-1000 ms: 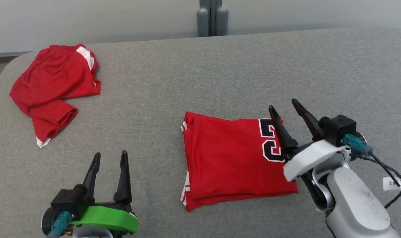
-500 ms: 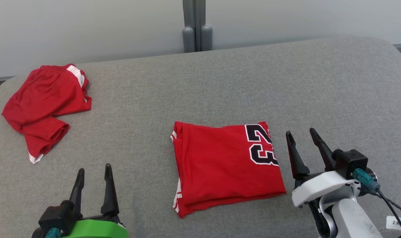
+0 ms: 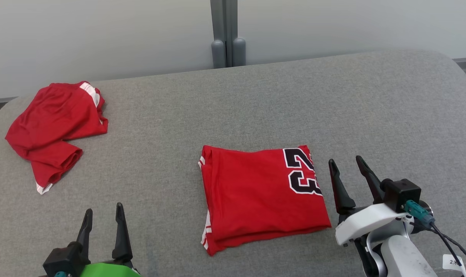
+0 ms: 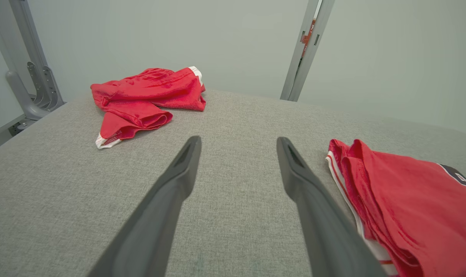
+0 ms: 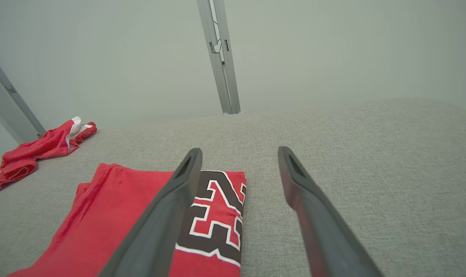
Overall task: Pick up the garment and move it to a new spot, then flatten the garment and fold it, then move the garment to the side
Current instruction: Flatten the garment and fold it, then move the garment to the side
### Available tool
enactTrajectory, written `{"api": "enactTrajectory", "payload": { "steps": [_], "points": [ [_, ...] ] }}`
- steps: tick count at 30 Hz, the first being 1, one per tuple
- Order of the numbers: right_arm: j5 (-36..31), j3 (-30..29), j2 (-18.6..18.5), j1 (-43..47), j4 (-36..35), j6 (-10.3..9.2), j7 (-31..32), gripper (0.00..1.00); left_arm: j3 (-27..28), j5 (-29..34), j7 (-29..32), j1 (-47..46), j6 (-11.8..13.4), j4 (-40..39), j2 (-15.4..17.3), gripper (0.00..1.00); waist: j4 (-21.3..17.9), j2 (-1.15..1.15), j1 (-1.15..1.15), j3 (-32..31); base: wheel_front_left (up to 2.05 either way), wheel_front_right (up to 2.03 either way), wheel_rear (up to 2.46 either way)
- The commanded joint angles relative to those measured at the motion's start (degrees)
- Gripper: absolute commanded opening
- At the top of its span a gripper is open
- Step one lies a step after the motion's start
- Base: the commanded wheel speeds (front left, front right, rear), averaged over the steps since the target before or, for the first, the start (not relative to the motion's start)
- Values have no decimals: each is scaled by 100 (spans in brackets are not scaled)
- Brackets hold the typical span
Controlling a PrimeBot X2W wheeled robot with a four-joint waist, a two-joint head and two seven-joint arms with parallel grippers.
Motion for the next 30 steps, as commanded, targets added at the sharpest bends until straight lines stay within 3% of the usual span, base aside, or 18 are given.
{"api": "enactTrajectory", "payload": {
  "steps": [1, 16, 30],
  "points": [
    [-13, -5, -2, 45, 32, -5, -23, 100, 27, 41, -2, 32, -35, 23, -33, 100, 4, 0, 0, -10, 0, 0, 0],
    [-131, -148, -6, -105, 125, -5, 226, 100, 164, 222, -2, -34, -117, -4, -91, 100, 36, 0, 0, 33, 0, 0, 0],
    [144, -228, -147, -716, 795, -5, 2321, 100, 41, 378, -2, -209, -83, -242, -104, 100, 478, 0, 0, 366, 0, 0, 0]
  ]
}}
